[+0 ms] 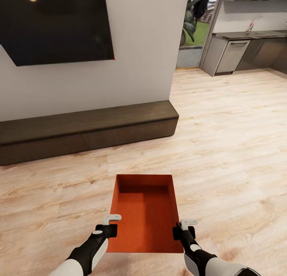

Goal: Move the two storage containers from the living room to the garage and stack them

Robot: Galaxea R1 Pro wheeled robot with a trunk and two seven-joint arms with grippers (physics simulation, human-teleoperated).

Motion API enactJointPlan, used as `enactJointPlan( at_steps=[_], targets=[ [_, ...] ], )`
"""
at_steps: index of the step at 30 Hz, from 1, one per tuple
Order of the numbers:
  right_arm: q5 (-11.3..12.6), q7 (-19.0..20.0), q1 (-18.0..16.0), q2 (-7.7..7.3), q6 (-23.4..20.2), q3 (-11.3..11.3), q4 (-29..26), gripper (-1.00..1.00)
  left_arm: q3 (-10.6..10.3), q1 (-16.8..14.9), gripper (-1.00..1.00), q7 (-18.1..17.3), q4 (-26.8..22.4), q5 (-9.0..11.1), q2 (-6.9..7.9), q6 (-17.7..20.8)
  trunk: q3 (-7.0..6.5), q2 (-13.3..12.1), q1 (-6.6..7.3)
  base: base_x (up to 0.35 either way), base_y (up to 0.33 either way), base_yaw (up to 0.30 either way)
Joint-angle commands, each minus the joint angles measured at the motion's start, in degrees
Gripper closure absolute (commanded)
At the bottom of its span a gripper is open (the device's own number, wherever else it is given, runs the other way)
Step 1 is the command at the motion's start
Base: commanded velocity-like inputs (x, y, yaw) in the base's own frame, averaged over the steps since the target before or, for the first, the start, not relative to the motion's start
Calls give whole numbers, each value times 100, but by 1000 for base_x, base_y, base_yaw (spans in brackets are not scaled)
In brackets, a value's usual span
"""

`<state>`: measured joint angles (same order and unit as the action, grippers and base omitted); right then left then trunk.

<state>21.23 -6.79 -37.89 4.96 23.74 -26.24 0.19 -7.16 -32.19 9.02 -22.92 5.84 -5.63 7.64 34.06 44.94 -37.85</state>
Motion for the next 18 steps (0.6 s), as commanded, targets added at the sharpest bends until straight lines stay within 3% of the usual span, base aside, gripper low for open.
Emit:
enactJointPlan(
  at_steps=[1,18],
  targets=[
    [33,-15,-6,4,16,180,2,100,-14,2,100,83,-10,13,0,36,-5,4,-1,0,0,0],
    [30,-15,-7,4,17,180,3,100,-14,2,100,89,-25,13,-13,36,-163,4,-1,0,0,0]
  ],
)
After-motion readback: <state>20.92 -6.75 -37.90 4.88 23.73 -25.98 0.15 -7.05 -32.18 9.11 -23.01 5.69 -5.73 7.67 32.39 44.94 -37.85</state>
